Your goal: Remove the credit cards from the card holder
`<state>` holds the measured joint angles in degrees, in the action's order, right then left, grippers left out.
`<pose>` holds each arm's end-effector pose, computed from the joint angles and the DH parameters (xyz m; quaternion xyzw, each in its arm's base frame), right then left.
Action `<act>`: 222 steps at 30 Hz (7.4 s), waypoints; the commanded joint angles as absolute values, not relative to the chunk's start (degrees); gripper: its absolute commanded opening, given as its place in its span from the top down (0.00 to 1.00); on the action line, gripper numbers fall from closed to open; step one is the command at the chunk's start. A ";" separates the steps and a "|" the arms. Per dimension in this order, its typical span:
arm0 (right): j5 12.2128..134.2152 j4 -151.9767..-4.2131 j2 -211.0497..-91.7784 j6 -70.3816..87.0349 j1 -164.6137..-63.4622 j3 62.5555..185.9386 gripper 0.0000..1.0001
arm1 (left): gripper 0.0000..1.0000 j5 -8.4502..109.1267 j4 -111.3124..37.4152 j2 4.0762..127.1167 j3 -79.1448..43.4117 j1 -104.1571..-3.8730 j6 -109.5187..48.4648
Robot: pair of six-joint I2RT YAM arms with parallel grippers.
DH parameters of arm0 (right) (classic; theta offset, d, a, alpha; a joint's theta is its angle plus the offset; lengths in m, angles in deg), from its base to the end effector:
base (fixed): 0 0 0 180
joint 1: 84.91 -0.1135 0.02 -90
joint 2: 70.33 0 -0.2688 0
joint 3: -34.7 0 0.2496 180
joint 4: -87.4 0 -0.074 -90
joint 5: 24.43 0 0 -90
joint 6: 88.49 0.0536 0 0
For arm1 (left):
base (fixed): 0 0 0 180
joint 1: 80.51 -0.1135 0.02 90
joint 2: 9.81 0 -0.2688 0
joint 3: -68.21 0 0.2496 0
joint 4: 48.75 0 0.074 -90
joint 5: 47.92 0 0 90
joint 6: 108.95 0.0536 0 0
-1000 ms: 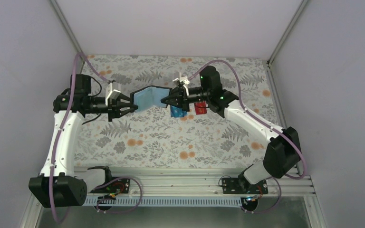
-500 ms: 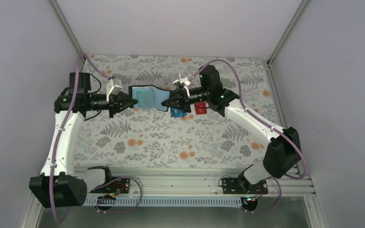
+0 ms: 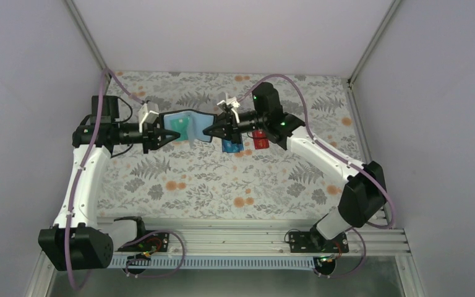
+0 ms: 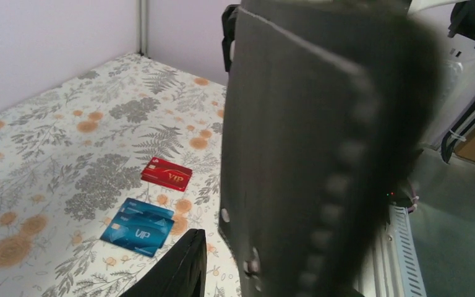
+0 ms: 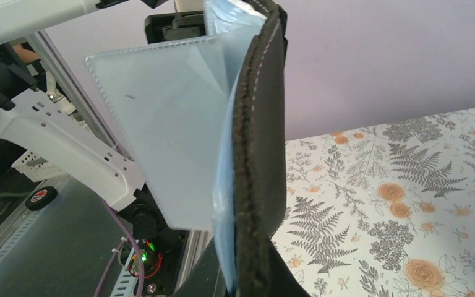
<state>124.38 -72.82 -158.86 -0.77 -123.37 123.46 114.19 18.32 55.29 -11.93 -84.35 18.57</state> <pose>0.2523 0.2589 0.3492 -0.5132 0.5686 0.5373 0.3531 0.2065 -0.0373 0.3508 0.4047 0.6762 -0.4278 0.4426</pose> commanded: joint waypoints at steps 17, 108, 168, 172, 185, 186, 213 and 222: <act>96.10 -71.74 -158.68 9.97 -118.83 123.58 0.62 | 0.98 42.02 1.03 55.18 -8.04 -80.67 3.54; 122.91 -73.40 -153.70 -2.00 -125.94 123.60 0.80 | 0.98 121.09 33.95 55.14 -18.21 -79.68 36.34; 125.22 -74.78 -155.30 1.01 -125.95 122.81 0.96 | 0.98 123.07 34.47 55.02 -18.11 -82.00 38.03; 116.59 -69.85 -155.52 1.47 -123.99 122.47 0.96 | 0.98 118.41 26.62 54.71 -17.14 -82.29 27.04; 84.71 -54.61 -159.03 7.91 -124.68 117.93 0.87 | 0.98 96.51 9.28 55.52 -13.74 -85.28 5.57; 82.19 -54.06 -160.68 8.45 -125.57 117.33 0.84 | 0.98 94.69 8.72 55.71 -13.74 -86.03 4.56; 62.77 -37.61 -190.21 6.31 -146.98 128.32 0.27 | 0.98 99.82 9.76 54.44 -12.24 -89.48 5.83; 65.72 -39.68 -184.37 21.44 -141.91 115.14 0.33 | 0.98 100.31 10.64 56.02 -12.93 -89.56 5.99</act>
<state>63.64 -43.66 -184.79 12.71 -145.57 124.60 97.89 10.17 55.68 -12.46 -89.14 4.65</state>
